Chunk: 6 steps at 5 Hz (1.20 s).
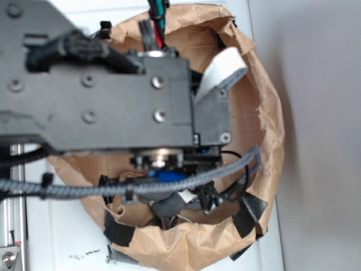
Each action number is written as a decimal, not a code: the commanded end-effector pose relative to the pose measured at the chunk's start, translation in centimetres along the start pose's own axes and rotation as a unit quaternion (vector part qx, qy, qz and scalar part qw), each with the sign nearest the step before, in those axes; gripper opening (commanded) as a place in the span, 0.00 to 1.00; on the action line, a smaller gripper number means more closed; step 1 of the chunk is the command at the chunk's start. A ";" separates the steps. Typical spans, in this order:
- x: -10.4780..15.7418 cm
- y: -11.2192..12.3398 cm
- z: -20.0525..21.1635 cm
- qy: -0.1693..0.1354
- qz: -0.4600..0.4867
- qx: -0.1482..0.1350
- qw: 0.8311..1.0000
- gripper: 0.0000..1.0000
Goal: Grab the blue sponge.
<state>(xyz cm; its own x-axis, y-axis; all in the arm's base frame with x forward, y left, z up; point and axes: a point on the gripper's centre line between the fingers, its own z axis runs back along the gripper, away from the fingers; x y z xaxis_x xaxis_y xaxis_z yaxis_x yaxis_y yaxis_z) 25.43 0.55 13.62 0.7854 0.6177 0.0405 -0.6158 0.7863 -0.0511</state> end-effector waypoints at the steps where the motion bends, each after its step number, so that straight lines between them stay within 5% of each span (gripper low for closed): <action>1: 0.9 0.8 1.2 -0.020 0.017 -0.013 1.000 1.00; 6: 4.8 -1.1 -4.5 -0.085 0.061 -0.070 0.992 1.00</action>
<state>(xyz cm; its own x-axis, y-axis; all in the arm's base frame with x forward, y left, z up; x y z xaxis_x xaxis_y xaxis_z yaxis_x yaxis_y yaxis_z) 29.69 1.03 8.05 0.7069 0.6902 0.1544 -0.6696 0.7234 -0.1683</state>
